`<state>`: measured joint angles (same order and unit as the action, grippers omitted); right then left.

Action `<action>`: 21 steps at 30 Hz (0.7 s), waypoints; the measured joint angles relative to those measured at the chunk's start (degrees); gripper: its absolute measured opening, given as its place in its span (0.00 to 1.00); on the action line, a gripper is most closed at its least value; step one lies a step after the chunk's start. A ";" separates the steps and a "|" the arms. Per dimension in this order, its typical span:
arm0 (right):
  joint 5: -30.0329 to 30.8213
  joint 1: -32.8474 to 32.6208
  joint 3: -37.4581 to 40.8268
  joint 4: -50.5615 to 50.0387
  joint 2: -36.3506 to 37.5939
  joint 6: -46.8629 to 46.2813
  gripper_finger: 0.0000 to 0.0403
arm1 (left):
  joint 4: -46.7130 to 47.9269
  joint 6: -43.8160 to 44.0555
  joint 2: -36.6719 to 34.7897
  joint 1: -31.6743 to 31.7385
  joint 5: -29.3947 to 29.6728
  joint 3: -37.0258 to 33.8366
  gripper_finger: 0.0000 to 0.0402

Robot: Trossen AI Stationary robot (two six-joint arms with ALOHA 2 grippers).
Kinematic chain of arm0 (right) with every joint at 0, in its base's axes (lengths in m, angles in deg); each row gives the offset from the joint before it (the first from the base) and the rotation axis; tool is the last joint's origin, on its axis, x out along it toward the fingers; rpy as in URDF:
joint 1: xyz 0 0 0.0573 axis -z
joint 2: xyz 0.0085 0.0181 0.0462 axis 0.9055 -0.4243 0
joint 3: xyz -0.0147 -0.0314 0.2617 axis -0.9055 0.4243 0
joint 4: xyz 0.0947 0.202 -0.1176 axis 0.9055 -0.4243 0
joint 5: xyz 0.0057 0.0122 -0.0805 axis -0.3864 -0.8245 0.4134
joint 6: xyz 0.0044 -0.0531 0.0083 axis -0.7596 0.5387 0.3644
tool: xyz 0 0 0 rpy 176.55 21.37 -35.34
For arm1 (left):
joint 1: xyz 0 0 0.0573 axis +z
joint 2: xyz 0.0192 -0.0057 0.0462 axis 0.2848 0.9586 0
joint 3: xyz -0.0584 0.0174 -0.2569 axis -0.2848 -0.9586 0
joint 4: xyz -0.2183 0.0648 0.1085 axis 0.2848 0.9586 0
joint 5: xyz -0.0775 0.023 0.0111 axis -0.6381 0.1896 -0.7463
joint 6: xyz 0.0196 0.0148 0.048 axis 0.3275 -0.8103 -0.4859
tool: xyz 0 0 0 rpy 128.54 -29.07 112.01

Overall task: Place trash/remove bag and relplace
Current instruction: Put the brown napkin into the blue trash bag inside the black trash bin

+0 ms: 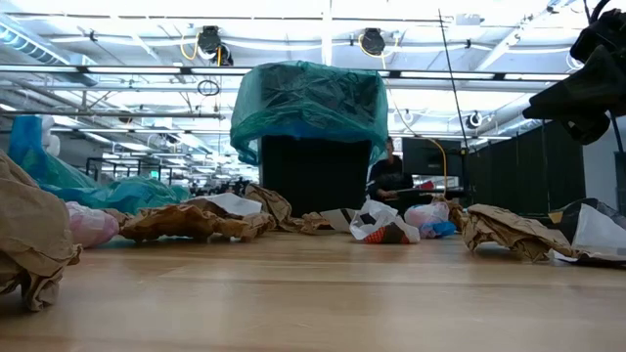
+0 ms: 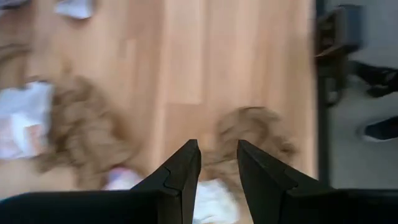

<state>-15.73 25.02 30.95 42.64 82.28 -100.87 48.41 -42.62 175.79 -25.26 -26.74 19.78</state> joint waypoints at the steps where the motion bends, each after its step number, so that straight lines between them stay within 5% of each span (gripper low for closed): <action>1: 0.00 0.02 0.00 0.00 0.00 0.00 0.30 | -1.52 -0.02 -0.01 -0.50 -0.15 -0.49 0.28; 21: -0.02 0.01 0.00 -0.01 0.00 0.00 0.30 | -12.21 2.77 6.78 -1.31 -10.40 -1.08 0.35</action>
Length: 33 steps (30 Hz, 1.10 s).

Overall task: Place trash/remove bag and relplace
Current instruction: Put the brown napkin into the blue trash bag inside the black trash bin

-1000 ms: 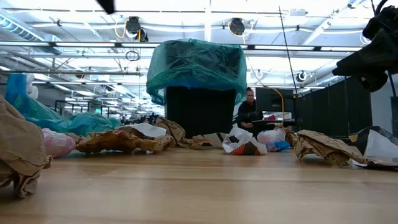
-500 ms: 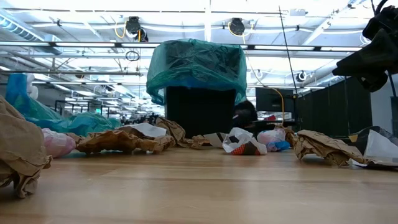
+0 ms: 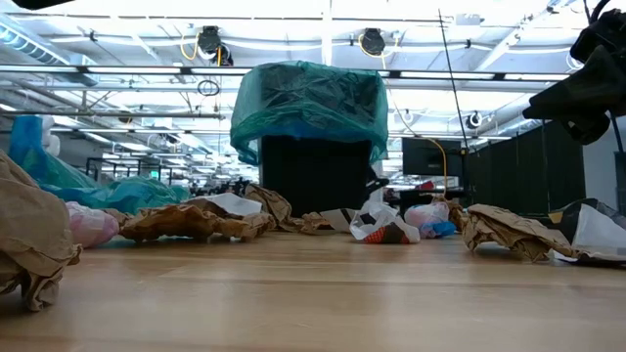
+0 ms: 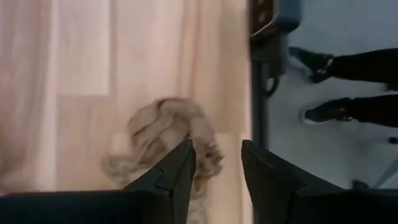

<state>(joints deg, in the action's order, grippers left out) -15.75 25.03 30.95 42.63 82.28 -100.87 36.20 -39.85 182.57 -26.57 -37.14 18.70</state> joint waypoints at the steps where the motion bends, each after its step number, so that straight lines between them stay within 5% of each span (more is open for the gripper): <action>1: -0.01 0.01 0.00 0.01 0.00 0.00 0.30 | -1.29 0.02 0.16 0.00 0.00 0.00 0.37; 9: 0.00 -0.01 0.00 0.01 0.01 0.00 0.30 | -2.98 0.09 0.79 0.13 2.27 0.00 0.46; 25: 0.00 0.01 0.00 0.00 0.02 0.00 0.30 | -2.09 6.96 8.90 1.47 -1.64 0.00 0.46; 29: 0.01 -0.01 0.00 0.01 0.02 0.00 0.30 | -2.16 12.01 10.56 2.60 -1.96 0.00 0.39; 33: 0.00 0.00 0.00 0.01 0.02 -0.01 0.30 | -2.19 12.20 10.21 3.29 -2.48 0.00 0.17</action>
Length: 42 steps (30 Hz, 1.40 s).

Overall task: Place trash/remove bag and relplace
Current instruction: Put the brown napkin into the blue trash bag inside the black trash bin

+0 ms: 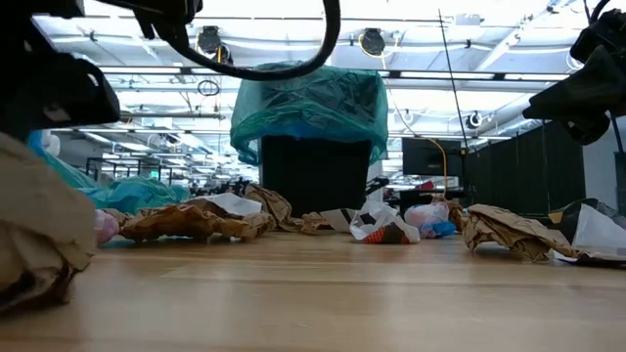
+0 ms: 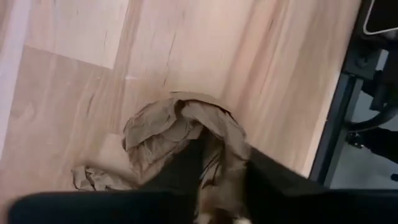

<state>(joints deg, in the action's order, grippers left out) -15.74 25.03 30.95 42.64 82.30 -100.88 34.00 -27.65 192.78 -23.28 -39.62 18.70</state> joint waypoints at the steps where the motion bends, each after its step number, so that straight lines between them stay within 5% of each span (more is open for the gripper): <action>1: 0.00 0.00 0.00 0.00 0.00 0.01 0.30 | 0.07 0.00 -0.35 0.22 -0.13 0.08 0.10; 8: 0.01 0.01 0.00 0.00 -0.01 0.01 0.30 | -0.08 -0.51 -4.66 3.47 0.10 4.91 0.01; 17: 0.01 -0.01 0.00 0.00 0.00 0.01 0.30 | -0.02 -2.22 -11.27 12.70 10.33 14.15 0.01; 29: 0.01 -0.01 0.00 0.00 0.00 0.01 0.30 | 3.51 -20.02 -13.02 28.97 19.75 29.90 0.01; 35: -0.01 0.01 0.00 0.00 0.00 0.01 0.30 | 16.21 -24.58 -12.98 38.60 20.10 35.01 0.01; 42: 0.01 0.01 0.00 0.00 0.00 0.01 0.30 | 17.84 -37.95 -13.00 46.06 19.02 37.38 0.02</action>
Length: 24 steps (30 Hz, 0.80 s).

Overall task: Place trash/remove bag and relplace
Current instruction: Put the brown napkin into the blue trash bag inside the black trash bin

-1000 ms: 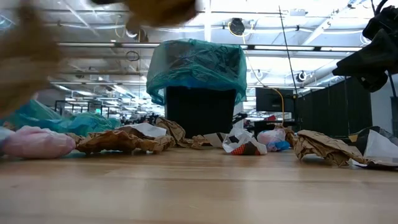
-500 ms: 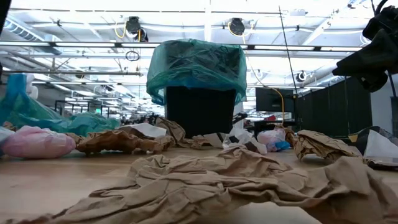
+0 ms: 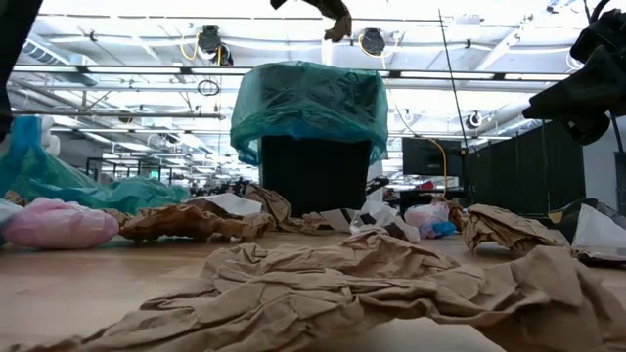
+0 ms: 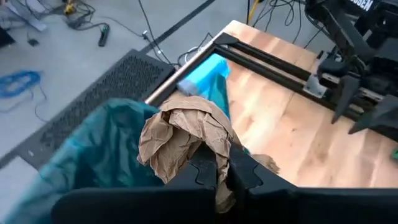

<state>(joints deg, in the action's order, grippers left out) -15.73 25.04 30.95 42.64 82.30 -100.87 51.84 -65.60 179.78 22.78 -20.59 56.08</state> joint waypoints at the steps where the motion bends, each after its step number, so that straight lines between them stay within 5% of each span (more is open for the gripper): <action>1: -0.01 -0.01 0.00 0.00 0.00 0.00 0.30 | 0.27 -1.46 0.00 0.85 -0.02 0.01 0.02; 6: -0.02 0.00 0.00 0.00 0.00 0.00 0.30 | 4.84 -4.20 0.00 6.06 -0.71 0.03 0.02; 16: -0.01 0.00 0.00 -0.01 0.00 0.00 0.30 | 10.66 -8.98 0.05 17.16 -22.63 -1.49 0.03; 24: -0.01 0.00 0.00 -0.02 0.00 0.00 0.30 | 16.74 -12.22 1.53 20.60 -27.12 -1.54 0.18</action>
<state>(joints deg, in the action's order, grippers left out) -15.74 25.03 30.95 42.62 82.29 -100.87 68.59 -77.82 181.31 43.38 -47.71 54.54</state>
